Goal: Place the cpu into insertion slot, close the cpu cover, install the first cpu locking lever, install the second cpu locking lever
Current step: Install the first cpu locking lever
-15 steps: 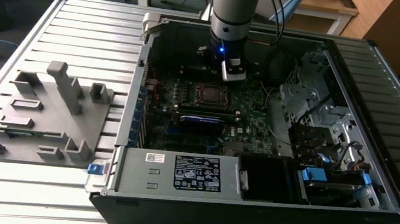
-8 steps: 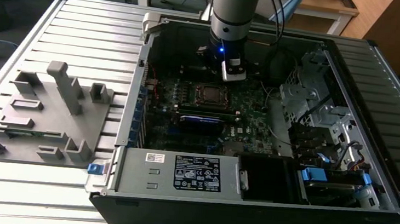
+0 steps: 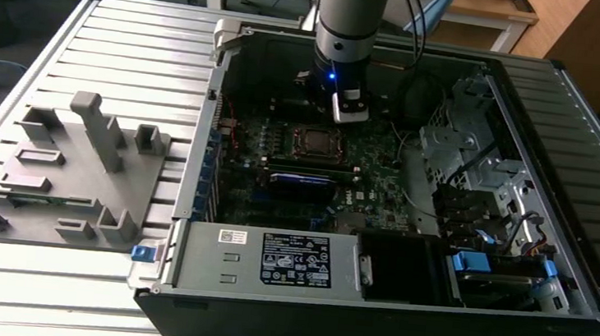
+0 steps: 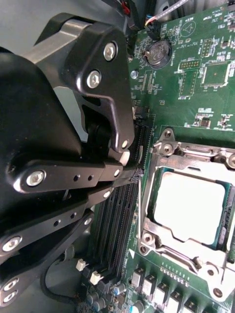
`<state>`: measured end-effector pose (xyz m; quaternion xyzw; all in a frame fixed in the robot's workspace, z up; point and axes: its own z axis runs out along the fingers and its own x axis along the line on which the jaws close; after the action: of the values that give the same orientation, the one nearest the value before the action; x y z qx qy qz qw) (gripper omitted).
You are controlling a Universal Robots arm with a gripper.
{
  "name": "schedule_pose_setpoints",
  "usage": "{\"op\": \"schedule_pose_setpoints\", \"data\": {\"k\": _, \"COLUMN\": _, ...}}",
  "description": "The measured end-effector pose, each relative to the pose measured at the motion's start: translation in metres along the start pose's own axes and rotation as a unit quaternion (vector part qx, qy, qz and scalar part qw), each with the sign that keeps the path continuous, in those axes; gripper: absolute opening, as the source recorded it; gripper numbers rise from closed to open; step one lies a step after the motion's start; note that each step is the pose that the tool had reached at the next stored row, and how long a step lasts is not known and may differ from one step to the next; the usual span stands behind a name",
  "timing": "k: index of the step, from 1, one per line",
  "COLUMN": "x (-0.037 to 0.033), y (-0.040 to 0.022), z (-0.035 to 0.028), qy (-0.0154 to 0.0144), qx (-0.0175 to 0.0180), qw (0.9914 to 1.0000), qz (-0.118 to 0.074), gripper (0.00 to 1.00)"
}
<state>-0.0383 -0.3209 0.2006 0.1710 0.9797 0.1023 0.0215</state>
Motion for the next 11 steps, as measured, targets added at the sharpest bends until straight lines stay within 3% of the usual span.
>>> {"op": "schedule_pose_setpoints", "data": {"k": 6, "x": 0.0000, "y": -0.0001, "z": 0.0008, "qy": -0.0006, "qx": 0.0010, "qw": 1.00000, "qz": 0.000, "gripper": 0.10}}
{"op": "schedule_pose_setpoints", "data": {"k": 11, "x": -0.0001, "y": -0.0004, "z": 0.0019, "qy": -0.0020, "qx": 0.0048, "qw": 0.99999, "qz": 0.000, "gripper": 0.10}}
